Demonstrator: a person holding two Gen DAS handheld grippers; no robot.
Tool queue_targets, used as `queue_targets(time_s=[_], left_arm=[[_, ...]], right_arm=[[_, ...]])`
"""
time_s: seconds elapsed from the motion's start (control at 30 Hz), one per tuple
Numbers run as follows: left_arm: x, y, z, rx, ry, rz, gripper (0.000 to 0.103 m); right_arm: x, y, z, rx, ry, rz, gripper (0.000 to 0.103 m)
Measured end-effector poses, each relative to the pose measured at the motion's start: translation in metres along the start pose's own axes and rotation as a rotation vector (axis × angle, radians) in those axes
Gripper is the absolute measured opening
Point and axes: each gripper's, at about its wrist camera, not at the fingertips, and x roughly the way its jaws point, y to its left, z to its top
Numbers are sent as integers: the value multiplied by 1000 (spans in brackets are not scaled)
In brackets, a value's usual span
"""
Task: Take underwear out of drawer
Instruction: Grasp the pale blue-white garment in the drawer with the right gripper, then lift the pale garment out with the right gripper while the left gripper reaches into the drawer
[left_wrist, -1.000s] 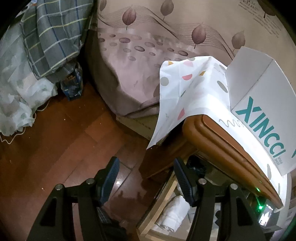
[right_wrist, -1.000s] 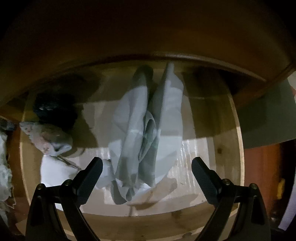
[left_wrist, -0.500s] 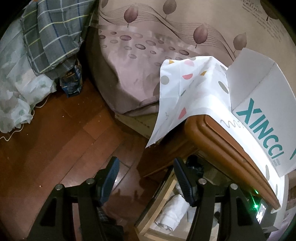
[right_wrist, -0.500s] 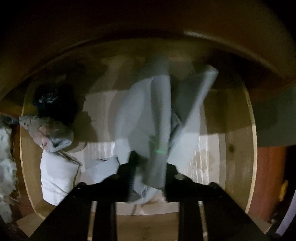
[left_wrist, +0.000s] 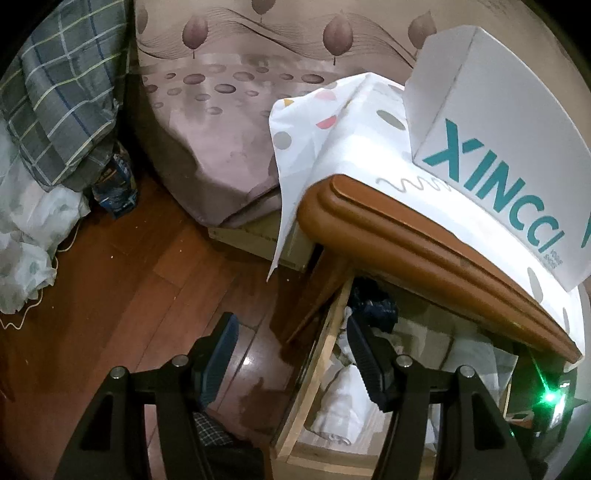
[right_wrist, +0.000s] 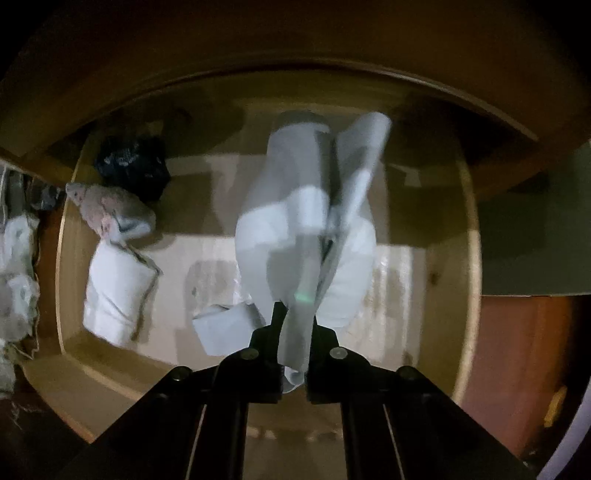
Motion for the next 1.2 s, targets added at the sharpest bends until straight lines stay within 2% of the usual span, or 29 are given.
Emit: queue_targets(time_s=[0.17, 0.23, 0.3, 0.33, 0.37, 0.4, 0.57, 0.67, 1.03, 1.2], left_arm=[[5, -4, -2, 17, 30, -25, 63], [7, -7, -3, 18, 44, -39, 63], [7, -10, -4, 33, 37, -27, 63], [6, -11, -4, 39, 34, -25, 63], [6, -12, -5, 45, 33, -28, 63], [8, -13, -6, 45, 42, -39, 63], [16, -12, -9, 34, 96, -84, 63], [18, -15, -11, 47, 104, -96, 63], [29, -39, -24, 145, 166, -151, 63], [36, -46, -29, 174, 180, -138, 63]], right_arm=[[-6, -8, -3, -112, 11, -86, 7], [-6, -6, 0, -171, 32, -61, 9], [-4, 2, 2, -219, 23, -101, 20], [-3, 3, 2, -250, 21, -107, 37], [-2, 5, 2, -281, 15, -104, 49], [-1, 8, 2, -303, 4, -111, 65], [4, 28, 5, -455, -70, -195, 70], [19, 38, 3, -558, -41, -238, 72], [49, 39, 21, -598, 32, -185, 74], [54, 30, 27, -602, 55, -135, 75]])
